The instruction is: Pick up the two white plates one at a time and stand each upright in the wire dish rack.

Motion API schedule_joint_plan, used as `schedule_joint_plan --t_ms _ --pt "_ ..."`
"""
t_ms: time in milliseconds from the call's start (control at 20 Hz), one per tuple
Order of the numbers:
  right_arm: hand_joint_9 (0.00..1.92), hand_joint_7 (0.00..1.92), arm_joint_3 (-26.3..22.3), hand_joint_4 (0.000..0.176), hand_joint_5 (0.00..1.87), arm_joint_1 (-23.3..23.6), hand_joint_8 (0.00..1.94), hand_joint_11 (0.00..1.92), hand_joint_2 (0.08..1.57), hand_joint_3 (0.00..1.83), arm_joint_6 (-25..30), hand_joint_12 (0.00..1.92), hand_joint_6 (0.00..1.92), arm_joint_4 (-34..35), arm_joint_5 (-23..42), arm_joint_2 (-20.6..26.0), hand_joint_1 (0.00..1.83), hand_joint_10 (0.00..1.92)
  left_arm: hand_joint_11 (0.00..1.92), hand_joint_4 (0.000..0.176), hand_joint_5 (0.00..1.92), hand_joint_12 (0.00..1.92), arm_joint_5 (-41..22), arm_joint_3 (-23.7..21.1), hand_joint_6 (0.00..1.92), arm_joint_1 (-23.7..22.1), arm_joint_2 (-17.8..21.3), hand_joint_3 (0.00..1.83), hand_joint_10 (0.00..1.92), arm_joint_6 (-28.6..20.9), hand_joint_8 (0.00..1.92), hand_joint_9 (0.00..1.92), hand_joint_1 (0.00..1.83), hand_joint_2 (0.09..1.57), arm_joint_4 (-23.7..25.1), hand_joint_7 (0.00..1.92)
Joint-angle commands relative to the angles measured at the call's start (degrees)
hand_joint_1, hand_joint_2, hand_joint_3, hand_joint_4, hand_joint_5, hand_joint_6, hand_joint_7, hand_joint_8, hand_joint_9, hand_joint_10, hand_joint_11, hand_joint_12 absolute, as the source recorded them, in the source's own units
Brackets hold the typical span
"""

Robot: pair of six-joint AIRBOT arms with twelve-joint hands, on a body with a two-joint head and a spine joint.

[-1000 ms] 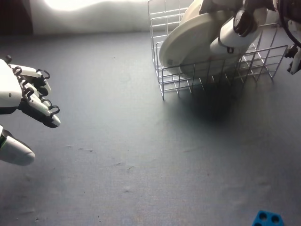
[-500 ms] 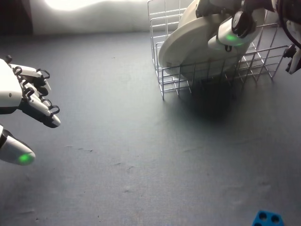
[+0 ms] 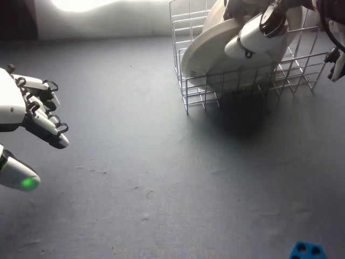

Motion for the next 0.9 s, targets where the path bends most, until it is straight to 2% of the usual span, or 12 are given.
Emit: schedule_joint_plan --t_ms 0,150,300,800,850 --pt "0.8 0.87 0.2 0.0 0.81 1.3 0.0 0.29 1.07 0.0 0.0 1.11 0.02 -2.9 0.2 0.5 0.89 0.0 0.01 0.0 0.53 0.63 -0.8 0.3 0.0 -1.1 0.2 0.0 0.01 -0.1 0.0 0.51 0.0 1.13 -2.5 0.63" --pt "0.73 0.8 0.1 0.0 0.73 2.6 0.0 0.21 1.08 0.0 -0.1 1.16 0.0 -2.9 -0.1 0.8 0.81 0.0 0.01 0.0 0.52 0.63 -2.8 0.4 0.0 -3.5 0.4 0.0 0.01 -0.6 0.01 0.51 0.0 1.13 -0.8 0.63" --pt "0.73 0.77 -0.6 0.0 0.69 3.7 0.0 0.21 1.06 0.0 -0.2 1.17 0.0 -2.9 -0.5 1.2 0.78 0.0 0.01 0.0 0.52 0.63 -3.9 0.8 0.0 -5.4 0.6 0.0 0.0 -1.1 0.01 0.51 0.0 1.13 -0.8 0.63" --pt "0.65 0.68 -2.1 0.0 0.61 7.0 0.0 0.16 1.09 0.0 -0.6 1.14 0.0 -3.3 -1.3 2.7 0.65 0.0 0.01 0.0 0.52 0.64 -5.3 0.3 0.0 -5.8 0.8 0.0 0.0 -1.6 0.0 0.5 0.0 1.12 -0.9 0.62" --pt "0.65 0.68 -2.7 0.0 0.62 6.9 0.0 0.16 1.08 0.0 1.0 1.15 0.0 -6.7 -1.2 3.1 0.63 0.0 0.0 0.0 0.52 0.62 -5.6 0.3 0.0 -6.0 1.0 0.0 0.0 -1.6 0.0 0.49 0.0 1.13 -0.9 0.62"
